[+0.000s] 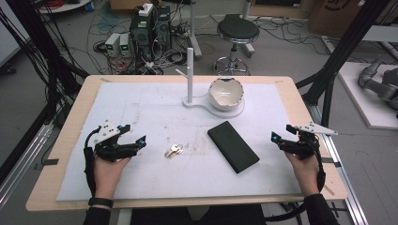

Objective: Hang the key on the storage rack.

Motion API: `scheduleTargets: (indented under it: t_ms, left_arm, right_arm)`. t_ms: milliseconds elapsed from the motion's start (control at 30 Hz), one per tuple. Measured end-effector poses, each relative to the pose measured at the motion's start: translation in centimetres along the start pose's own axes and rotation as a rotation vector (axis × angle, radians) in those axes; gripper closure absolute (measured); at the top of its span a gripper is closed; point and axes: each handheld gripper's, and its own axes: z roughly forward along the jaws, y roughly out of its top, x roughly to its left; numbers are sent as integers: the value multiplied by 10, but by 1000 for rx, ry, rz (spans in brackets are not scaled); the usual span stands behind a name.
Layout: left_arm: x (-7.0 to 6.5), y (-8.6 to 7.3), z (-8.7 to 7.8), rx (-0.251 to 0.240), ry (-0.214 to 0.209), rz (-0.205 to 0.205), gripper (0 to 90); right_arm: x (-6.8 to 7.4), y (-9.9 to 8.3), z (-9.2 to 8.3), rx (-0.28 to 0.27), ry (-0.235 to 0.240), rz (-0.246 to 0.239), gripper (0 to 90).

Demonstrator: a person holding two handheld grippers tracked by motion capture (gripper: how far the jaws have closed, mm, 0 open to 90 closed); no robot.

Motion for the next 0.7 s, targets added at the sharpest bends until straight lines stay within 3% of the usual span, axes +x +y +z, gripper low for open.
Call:
scheduleTargets:
  t_ms: [500, 600, 633, 700]
  left_arm:
    - [6, 7, -2, -31, 22, -8, 224]
    - [7, 7, -2, -29, 21, -7, 224]
    - [8, 8, -3, -31, 21, -6, 224]
    - [9, 8, -4, -34, 25, -6, 224]
  right_arm:
    - [-3, -4, -19, -38, -18, 27, 224]
    - [-5, -5, -20, -49, -8, 57, 223]
    - [-4, -4, -21, -60, 3, 88, 223]
    - [-4, -4, -21, -64, 8, 94, 223]
